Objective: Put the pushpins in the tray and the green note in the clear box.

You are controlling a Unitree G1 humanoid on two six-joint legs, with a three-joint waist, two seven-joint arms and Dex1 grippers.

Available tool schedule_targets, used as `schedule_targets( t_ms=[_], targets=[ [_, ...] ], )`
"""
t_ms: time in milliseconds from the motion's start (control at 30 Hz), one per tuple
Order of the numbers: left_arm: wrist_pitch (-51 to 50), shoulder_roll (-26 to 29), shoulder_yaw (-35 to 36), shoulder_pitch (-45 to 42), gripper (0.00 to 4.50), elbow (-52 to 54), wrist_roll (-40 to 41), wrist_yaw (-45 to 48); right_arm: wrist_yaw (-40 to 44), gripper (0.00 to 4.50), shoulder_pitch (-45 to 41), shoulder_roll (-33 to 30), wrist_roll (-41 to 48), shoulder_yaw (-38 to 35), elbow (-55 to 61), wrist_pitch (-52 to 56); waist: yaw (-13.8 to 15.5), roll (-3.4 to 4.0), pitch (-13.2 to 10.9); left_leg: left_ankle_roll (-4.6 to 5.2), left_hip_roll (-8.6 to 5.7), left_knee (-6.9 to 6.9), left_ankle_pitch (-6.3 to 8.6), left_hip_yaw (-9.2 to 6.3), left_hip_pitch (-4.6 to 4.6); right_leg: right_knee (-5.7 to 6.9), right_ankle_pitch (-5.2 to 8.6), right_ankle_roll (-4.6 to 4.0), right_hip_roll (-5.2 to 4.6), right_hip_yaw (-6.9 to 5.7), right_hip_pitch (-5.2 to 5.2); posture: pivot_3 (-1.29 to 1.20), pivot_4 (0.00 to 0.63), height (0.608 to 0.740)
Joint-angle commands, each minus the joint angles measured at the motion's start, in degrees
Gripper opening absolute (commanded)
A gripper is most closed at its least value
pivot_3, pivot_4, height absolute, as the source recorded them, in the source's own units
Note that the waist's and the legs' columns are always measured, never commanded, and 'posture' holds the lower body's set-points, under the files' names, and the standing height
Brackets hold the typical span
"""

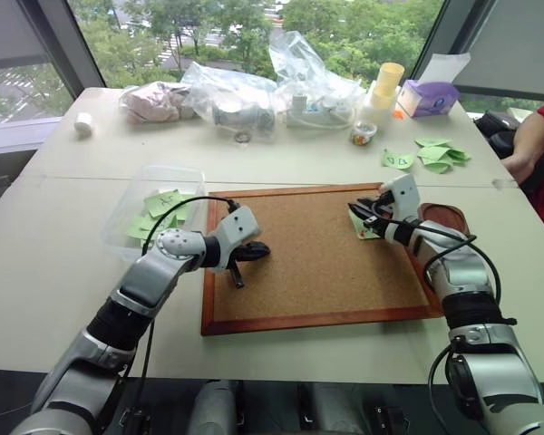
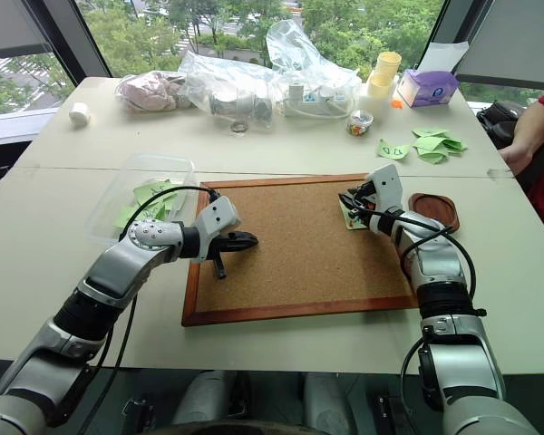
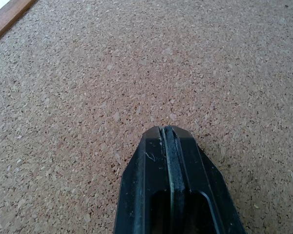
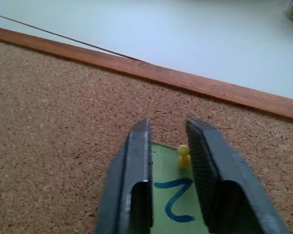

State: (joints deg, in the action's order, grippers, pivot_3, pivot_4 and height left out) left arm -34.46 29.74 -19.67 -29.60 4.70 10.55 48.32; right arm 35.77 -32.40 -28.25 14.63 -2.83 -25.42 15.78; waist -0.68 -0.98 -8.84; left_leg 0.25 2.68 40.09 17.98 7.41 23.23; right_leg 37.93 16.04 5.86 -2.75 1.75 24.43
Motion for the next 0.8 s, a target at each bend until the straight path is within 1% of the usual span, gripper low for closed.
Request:
schedule_targets(
  t_ms=[33, 167, 400, 733, 800],
  targets=[
    [-0.68, -0.65, -1.28, 0.88, 0.00, 0.45, -0.75, 0.46, 0.29, 0.02, -1.20, -0.11, -0.39, -1.09, -0.25, -0.69, -0.01, 0.01, 0.00, 0.00, 0.00, 0.00, 0.00, 0.00, -0.01, 0.00, 0.00, 0.00, 0.00, 0.00, 0.00, 0.00, 0.150, 0.735],
    [-0.68, -1.11, -0.95, 0.61, 0.00, 0.27, -0.71, 0.71, -0.83, 0.02, -1.00, 0.28, 0.26, -2.90, 0.77, -1.74, 0.06, 0.01, 0.01, 0.00, 0.00, 0.00, 0.00, 0.01, -0.01, 0.00, 0.00, 0.00, -0.01, 0.00, -0.01, 0.00, 0.150, 0.735],
    [-0.44, -0.53, -2.41, 0.88, 0.00, 0.23, -1.70, 2.07, -2.97, 0.02, -0.82, 1.45, 2.68, -7.40, 4.93, -4.50, -0.06, 0.04, -0.01, 0.00, 0.00, 0.00, 0.00, 0.01, 0.00, 0.00, 0.00, 0.00, -0.02, 0.00, 0.00, 0.00, 0.150, 0.735],
    [-0.41, -1.03, -2.69, 0.95, 0.00, 0.13, -2.18, 3.06, -4.82, 0.02, 0.51, 1.22, 4.11, -10.63, 8.21, -1.91, -0.11, 0.08, 0.01, 0.00, 0.02, -0.01, 0.00, 0.00, -0.03, 0.02, 0.00, 0.00, 0.00, 0.01, 0.00, 0.00, 0.150, 0.735],
    [-0.31, -1.02, -2.62, 0.97, 0.00, 0.08, -2.35, 3.06, -7.11, 0.02, 1.40, 0.68, 4.53, -12.75, 9.52, -0.82, -0.09, 0.08, 0.01, 0.00, 0.02, -0.01, 0.00, 0.00, -0.03, 0.02, 0.00, 0.00, -0.01, 0.01, 0.00, 0.00, 0.150, 0.735]
  ],
)
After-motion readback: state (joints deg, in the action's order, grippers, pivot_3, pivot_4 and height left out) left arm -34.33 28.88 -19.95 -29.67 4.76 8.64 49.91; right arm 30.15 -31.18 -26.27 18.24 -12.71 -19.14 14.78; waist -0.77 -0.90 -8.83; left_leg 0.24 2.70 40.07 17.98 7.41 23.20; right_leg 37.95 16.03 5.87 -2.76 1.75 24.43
